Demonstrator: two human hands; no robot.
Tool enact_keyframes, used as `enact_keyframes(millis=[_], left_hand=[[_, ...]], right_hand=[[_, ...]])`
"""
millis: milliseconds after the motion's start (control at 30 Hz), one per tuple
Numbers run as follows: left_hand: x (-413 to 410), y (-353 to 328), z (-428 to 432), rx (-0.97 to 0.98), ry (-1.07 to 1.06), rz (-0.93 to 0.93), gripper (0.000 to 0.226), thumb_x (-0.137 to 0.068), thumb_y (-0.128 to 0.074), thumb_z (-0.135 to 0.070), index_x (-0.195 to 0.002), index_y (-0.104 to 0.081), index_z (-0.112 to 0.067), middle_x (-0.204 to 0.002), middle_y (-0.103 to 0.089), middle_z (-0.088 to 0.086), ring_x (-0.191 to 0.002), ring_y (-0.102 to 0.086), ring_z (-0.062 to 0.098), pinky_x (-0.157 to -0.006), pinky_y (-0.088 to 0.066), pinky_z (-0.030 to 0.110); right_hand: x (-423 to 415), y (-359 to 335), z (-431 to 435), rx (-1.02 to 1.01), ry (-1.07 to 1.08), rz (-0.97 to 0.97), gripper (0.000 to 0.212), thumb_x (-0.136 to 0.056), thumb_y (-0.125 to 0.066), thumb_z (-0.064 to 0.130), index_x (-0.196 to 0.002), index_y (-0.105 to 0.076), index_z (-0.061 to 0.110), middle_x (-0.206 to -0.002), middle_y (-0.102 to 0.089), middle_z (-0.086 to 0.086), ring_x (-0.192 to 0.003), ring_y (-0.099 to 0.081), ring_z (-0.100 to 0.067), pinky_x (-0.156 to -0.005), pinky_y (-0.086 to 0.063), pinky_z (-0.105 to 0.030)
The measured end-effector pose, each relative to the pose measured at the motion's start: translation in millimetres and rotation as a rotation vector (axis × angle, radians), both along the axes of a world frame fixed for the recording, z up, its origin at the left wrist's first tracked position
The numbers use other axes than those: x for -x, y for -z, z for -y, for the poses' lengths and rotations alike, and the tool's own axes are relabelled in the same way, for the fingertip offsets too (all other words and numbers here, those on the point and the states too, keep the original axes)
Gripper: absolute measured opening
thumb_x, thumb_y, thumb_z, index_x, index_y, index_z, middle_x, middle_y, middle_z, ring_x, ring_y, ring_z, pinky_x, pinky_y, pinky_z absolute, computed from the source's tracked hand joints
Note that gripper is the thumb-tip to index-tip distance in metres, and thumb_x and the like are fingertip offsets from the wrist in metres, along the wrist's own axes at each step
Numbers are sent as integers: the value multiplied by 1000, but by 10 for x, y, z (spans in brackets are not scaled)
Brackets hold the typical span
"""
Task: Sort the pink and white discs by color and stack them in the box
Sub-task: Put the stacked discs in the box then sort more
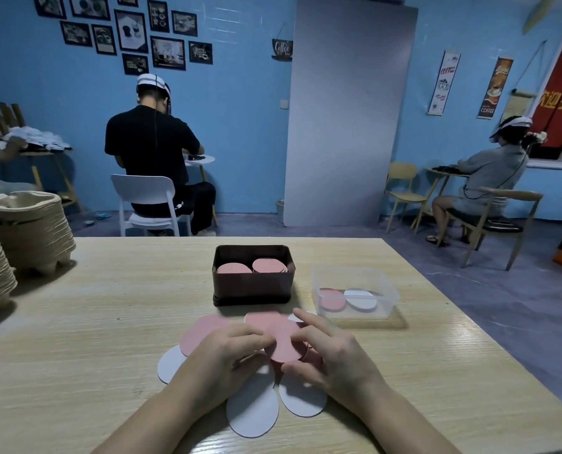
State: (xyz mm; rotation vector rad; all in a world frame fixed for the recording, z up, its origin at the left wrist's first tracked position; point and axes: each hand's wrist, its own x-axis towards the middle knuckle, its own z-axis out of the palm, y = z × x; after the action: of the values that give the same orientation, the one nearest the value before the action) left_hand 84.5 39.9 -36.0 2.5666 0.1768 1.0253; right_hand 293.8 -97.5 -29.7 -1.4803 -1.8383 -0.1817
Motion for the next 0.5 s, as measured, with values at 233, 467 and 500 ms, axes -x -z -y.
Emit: enact_keyframes(millis=[233, 467, 500], left_hand=[[-10, 69, -27, -16, -49, -6, 24, -97, -61, -34, -116, -74, -29, -107, -70, -15, -90, -67, 2, -72, -55, 24], [-16, 60, -57, 74, -34, -61, 39, -86, -78, -6, -111, -66, -34, -102, -61, -22, -86, -64, -1, -68, -56, 22], [-16, 59, -58, 70, -41, -61, 40, -85, -78, -5, -110, -66, -34, -100, -61, -23, -85, -63, -1, -68, -55, 21]], right_hand=[[17, -21, 6, 115, -16, -17, 38, -74, -84, 43, -98, -65, 21, -144, -56, -2, -126, -56, -6, -93, -39, -7], [3, -38, 1, 121, -4, -41, 39, -75, -82, 38, -105, -64, 21, -147, -51, 1, -133, -48, -4, -99, -42, -14], [4, -41, -2, 119, -8, -43, 39, -75, -82, 38, -106, -64, 22, -147, -50, 2, -132, -49, -4, -99, -43, -15]])
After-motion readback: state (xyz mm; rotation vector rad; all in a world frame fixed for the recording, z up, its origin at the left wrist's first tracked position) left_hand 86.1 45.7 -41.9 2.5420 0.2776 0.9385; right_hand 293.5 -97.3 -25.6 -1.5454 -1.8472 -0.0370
